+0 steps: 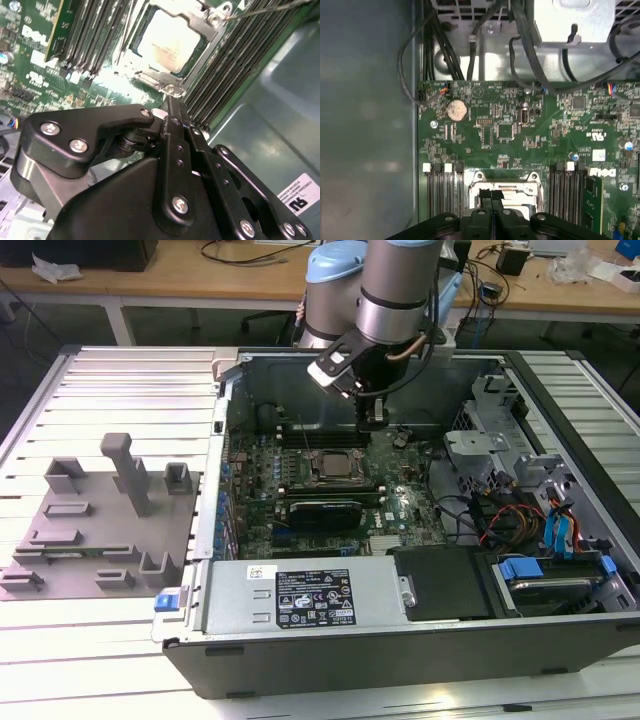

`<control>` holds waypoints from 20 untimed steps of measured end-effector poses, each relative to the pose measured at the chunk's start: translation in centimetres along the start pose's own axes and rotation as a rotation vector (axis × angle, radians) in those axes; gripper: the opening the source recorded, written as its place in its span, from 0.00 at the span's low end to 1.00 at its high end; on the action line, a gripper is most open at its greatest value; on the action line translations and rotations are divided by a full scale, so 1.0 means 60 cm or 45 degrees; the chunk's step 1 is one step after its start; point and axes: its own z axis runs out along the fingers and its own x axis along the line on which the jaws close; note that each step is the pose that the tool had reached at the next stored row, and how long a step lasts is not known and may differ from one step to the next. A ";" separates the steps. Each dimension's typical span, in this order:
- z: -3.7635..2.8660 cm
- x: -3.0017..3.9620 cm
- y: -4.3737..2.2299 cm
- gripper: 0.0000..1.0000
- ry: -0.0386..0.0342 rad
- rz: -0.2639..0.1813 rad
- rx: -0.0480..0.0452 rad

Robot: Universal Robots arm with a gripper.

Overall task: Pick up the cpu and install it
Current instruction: 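Close the cpu cover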

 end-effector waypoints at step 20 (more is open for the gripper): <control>0.016 -0.028 -0.039 0.11 -0.0008 -0.003 -0.015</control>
